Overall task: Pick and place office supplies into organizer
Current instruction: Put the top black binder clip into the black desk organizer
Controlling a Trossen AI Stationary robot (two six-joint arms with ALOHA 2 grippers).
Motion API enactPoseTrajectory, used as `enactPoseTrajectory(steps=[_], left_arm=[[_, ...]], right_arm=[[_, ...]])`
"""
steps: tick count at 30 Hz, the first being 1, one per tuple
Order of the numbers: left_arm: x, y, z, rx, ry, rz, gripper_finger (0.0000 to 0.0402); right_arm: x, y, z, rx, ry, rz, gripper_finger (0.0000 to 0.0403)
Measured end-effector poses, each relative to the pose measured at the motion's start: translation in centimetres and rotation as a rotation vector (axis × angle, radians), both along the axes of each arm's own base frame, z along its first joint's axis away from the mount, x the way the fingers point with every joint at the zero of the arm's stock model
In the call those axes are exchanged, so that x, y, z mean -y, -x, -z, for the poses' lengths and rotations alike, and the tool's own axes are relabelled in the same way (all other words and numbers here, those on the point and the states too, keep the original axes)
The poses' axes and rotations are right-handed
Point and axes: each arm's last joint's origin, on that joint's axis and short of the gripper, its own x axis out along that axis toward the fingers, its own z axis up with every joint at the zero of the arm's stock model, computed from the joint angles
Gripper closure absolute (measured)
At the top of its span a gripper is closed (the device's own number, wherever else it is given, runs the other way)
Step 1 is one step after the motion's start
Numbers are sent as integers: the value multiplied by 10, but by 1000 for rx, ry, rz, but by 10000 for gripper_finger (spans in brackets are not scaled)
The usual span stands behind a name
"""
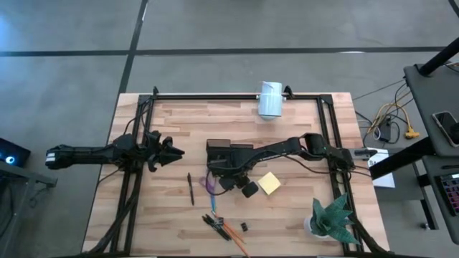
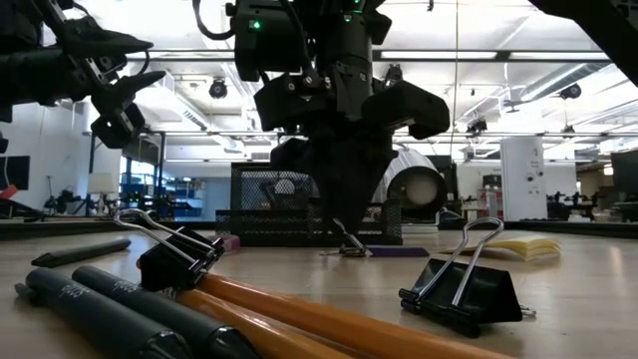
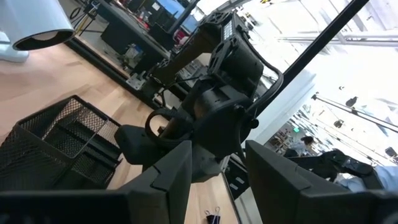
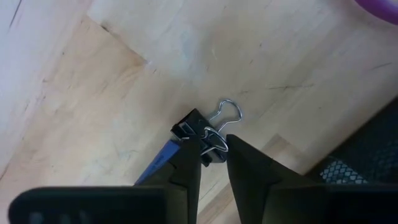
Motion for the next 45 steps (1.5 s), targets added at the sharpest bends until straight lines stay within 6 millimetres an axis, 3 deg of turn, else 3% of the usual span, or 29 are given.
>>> enactPoseTrajectory(steps=[10, 16, 22, 28, 37, 42, 45], left_arm=[[0, 0, 0, 0, 0, -1, 269], [0, 0, 0, 0, 0, -1, 269], [0, 0, 0, 3, 0, 0, 269], [0, 0, 0, 1, 0, -1, 269], [0, 0, 0, 2, 0, -1, 269], [0, 0, 0, 2, 0, -1, 269], [0, 0, 0, 1, 0, -1, 269]], right_arm=[[1, 0, -1, 1, -5, 2, 388], [4, -1, -9, 4, -28, 99, 394], [11, -10, -43, 146, -19, 249, 395], [29, -21, -82, 327, 9, 515, 395], [30, -28, -59, 273, 8, 628, 395], [36, -31, -58, 346, 128, 738, 395], [38, -31, -58, 344, 116, 769, 395]])
